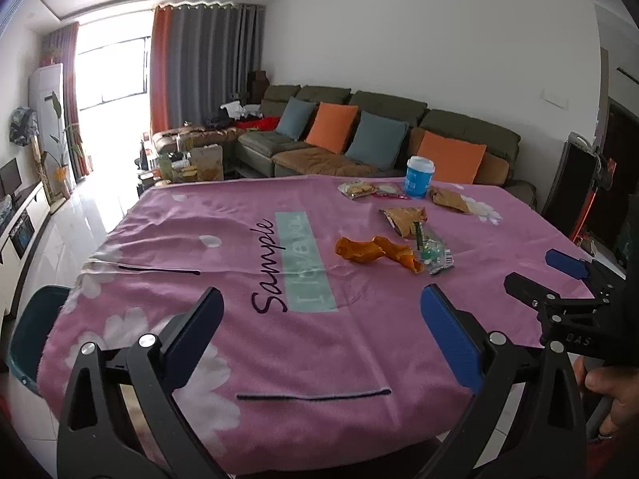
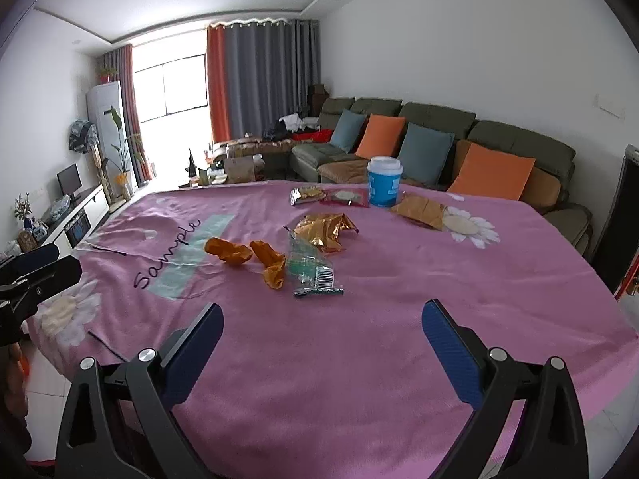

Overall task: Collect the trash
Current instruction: 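Move both tools back over the table toward the remaining trash, then grasp the orange wrapper with the left tool while the right tool grasps the clear barcode wrapper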

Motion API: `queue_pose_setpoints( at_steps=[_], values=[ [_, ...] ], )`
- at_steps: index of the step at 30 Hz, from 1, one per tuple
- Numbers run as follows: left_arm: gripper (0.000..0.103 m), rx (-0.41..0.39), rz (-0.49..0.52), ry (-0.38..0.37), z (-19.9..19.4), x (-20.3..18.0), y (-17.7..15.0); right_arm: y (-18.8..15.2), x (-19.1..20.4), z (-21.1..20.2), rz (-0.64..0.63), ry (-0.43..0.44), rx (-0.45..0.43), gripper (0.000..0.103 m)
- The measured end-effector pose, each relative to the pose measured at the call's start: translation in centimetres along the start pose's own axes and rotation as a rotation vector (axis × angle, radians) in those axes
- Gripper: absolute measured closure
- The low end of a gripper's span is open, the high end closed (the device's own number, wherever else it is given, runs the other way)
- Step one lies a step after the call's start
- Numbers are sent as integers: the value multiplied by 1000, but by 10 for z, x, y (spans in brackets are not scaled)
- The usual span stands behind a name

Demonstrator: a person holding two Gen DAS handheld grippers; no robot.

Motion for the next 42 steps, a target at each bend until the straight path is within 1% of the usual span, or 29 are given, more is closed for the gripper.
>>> queue_pose_setpoints(
  at_steps=[4, 9, 15, 17, 19, 22, 23, 25, 26, 28, 29, 30, 31, 32, 33, 38, 39, 42],
  values=[
    [6, 44, 5, -24, 31, -1, 9, 10, -3, 26, 3, 12, 34, 7],
    [6, 103, 20, -73, 83, -8, 28, 28, -11, 64, 24, 29, 89, 7],
    [6, 187, 49, -107, 146, -20, 49, 51, -12, 104, 8, 45, 153, 8],
    [9, 227, 54, -108, 165, -23, 53, 54, -11, 113, -1, 56, 172, 9],
    [17, 262, 61, -119, 181, -25, 54, 55, -10, 120, -6, 66, 193, 14],
    [26, 298, 69, -119, 199, -26, 53, 54, -10, 131, -2, 86, 226, 17],
    [27, 311, 72, -133, 205, -27, 52, 53, -10, 134, -2, 94, 235, 19],
    [32, 328, 66, -161, 214, -28, 50, 52, -10, 140, -6, 102, 254, 27],
    [33, 333, 69, -167, 216, -30, 49, 52, -9, 142, -6, 108, 261, 30],
    [41, 344, 73, -181, 222, -33, 48, 50, -9, 145, -7, 117, 274, 38],
    [42, 346, 72, -186, 223, -36, 46, 49, -9, 147, -10, 122, 282, 40],
    [47, 346, 70, -195, 225, -37, 47, 48, -9, 147, -10, 125, 288, 48],
    [55, 347, 67, -200, 226, -38, 47, 46, -9, 148, -7, 129, 294, 57],
    [58, 348, 66, -201, 227, -39, 47, 45, -10, 149, -4, 134, 298, 61],
    [66, 348, 67, -201, 227, -40, 46, 44, -10, 149, -2, 137, 302, 64],
    [75, 339, 54, -206, 222, -38, 45, 43, -11, 145, 4, 149, 294, 68],
    [83, 340, 49, -208, 219, -35, 45, 44, -11, 144, 5, 150, 292, 69],
    [84, 340, 30, -211, 213, -30, 43, 47, -9, 141, -7, 147, 284, 73]
  ],
)
Point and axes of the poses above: each gripper's, at about its wrist camera, not at the fingertips, and z roughly the way its jaws point, x to its left, y to its top, the point moved 2 cm from there along z, roughly the way its jaws point, and after that the axes turned 4 degrees about x, right-handed, at the moved point
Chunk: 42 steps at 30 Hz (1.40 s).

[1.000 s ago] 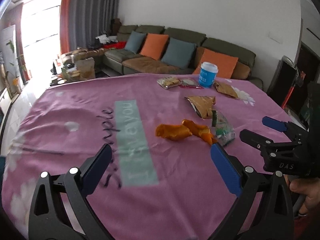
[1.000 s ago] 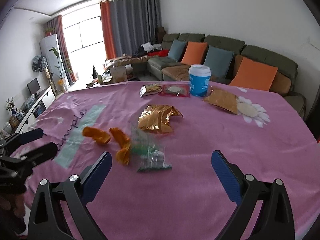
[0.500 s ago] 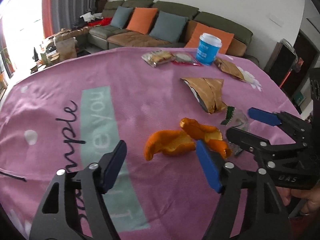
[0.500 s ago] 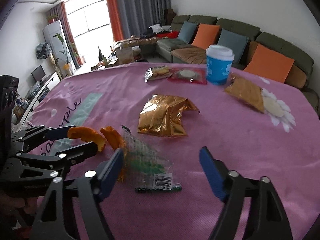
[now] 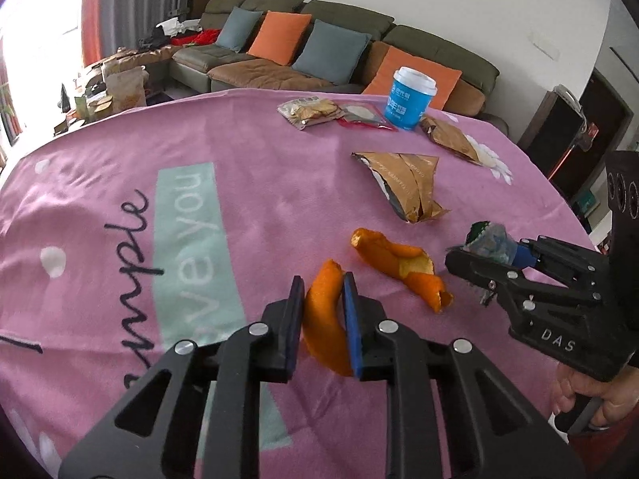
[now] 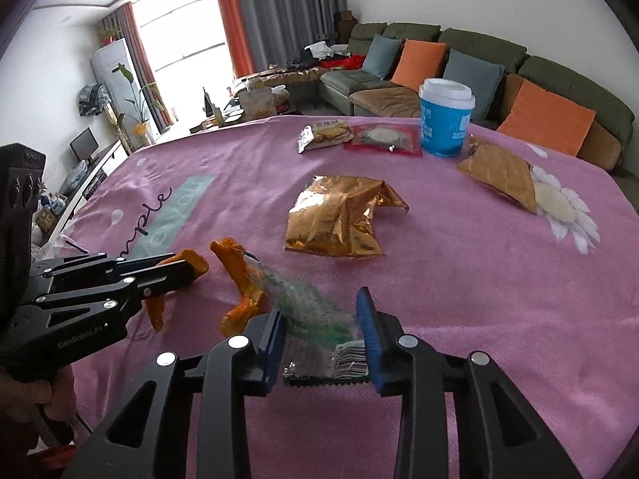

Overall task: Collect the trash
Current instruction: 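Grasp the orange wrapper with the left tool while the right tool grasps the clear barcode wrapper, then carry the orange and clear wrappers to the teal bin and open both tools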

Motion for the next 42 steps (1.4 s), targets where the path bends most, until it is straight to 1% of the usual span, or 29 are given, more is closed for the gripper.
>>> queue_pose_setpoints(
  at_steps=[5, 10, 18, 22, 25, 28, 34, 42],
  values=[
    [85, -51, -31, 5, -28, 9, -6, 7, 11, -13, -34, -14, -29, 74],
    [85, -129, -61, 37, -68, 22, -11, 14, 27, -32, -76, -22, -69, 74],
    [85, -241, -113, 135, -141, 56, -30, 25, 64, -53, -151, 3, -114, 74],
    [85, -282, -152, 186, -174, 77, -46, 30, 93, -55, -206, 34, -124, 74],
    [85, -300, -185, 218, -191, 91, -58, 33, 118, -54, -255, 57, -124, 74],
    [85, -326, -230, 261, -216, 109, -75, 34, 147, -54, -308, 84, -128, 74],
    [85, -369, -306, 348, -260, 146, -113, 36, 213, -51, -414, 146, -128, 74],
    [85, -404, -418, 469, -313, 195, -166, 29, 304, -50, -555, 231, -123, 74]
  ],
)
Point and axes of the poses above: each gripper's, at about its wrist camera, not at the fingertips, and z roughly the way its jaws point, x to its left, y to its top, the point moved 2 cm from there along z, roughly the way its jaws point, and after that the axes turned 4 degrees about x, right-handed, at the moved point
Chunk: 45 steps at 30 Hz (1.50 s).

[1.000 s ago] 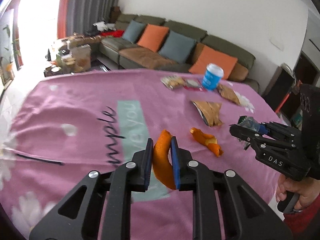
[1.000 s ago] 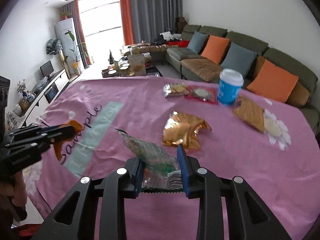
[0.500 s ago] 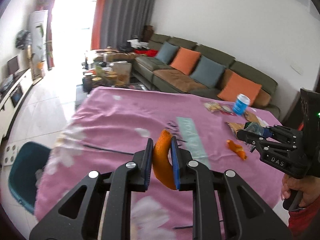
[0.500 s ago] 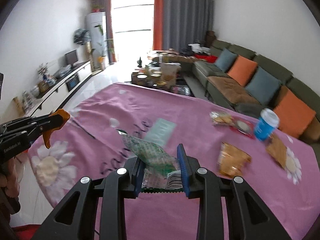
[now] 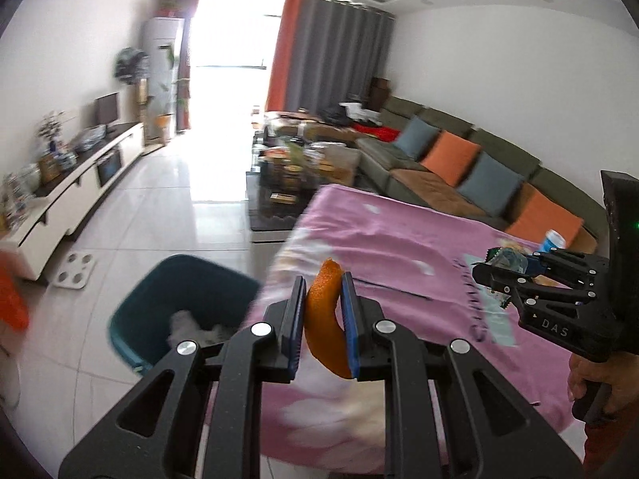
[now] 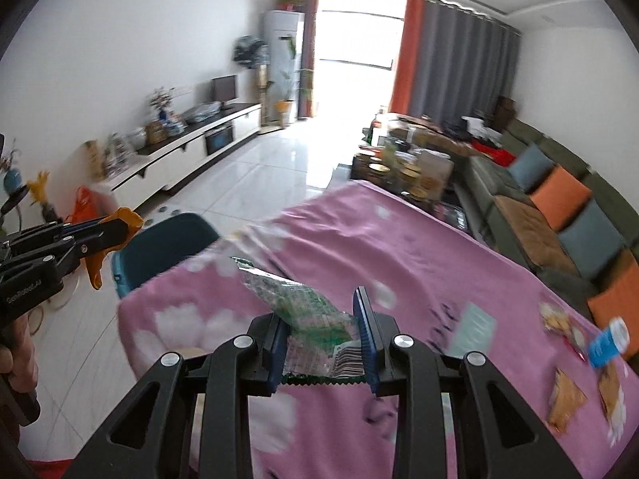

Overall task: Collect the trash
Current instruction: 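Carry the orange and clear wrappers to the teal bin and open both tools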

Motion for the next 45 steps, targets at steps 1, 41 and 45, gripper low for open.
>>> queue_pose_setpoints(
  at_steps=[1, 41, 45],
  values=[
    [85, -3, -13, 17, -4, 10, -2, 3, 6, 2, -9, 6, 1, 74],
    [85, 164, -161, 162, 80, 148, -26, 97, 151, 162, -177, 320, 246, 74],
    [85, 196, -160, 161, 110, 154, -22, 95, 157, 185, -165, 345, 302, 74]
  ],
)
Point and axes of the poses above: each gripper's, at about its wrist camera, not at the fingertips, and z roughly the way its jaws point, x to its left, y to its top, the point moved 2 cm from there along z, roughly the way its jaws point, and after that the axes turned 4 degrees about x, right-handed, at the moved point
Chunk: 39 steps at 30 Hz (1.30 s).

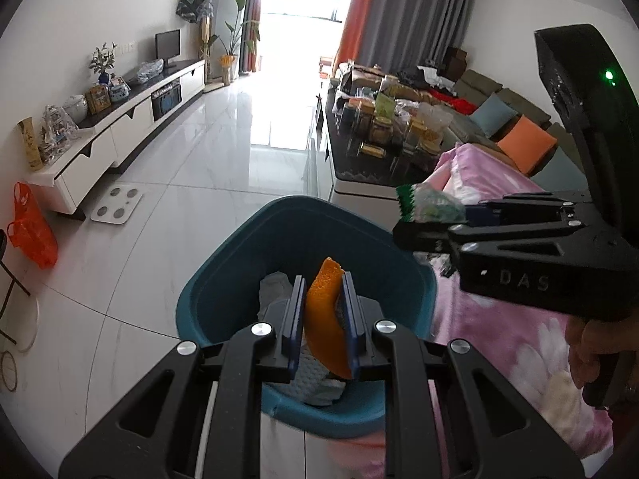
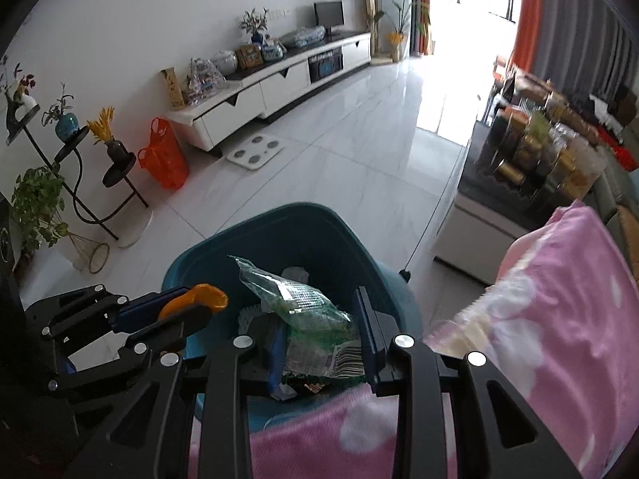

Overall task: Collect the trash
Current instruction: 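Carry the orange and clear wrappers to the teal bin and open both tools, then move both tools back over the table toward the remaining trash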

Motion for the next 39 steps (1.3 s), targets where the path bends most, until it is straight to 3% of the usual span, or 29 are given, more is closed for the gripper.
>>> queue_pose_setpoints(
  at_steps=[11, 14, 17, 18, 20, 32, 34, 39],
  values=[
    [83, 97, -4, 25, 70, 0, 11, 4, 0, 39, 11, 2, 86, 67],
    [82, 113, -3, 30, 82, 0, 11, 6, -1, 43, 12, 16, 97, 56],
    [66, 108, -5, 31, 88, 0, 14, 8, -2, 44, 12, 29, 101, 51],
    [63, 102, -5, 34, 88, 0, 15, 8, -2, 44, 14, 33, 99, 44],
    [61, 96, -4, 47, 90, 0, 17, 9, -3, 41, 16, 28, 86, 42],
    [39, -14, -17, 131, 30, 11, 12, 8, -5, 8, 0, -1, 15, 36],
    [35, -38, -23, 144, 16, 12, 12, 5, -6, -4, -8, -11, -10, 28],
    [23, -86, -24, 153, -20, 16, 7, -3, -4, -32, -33, -62, -67, 21]
  ],
)
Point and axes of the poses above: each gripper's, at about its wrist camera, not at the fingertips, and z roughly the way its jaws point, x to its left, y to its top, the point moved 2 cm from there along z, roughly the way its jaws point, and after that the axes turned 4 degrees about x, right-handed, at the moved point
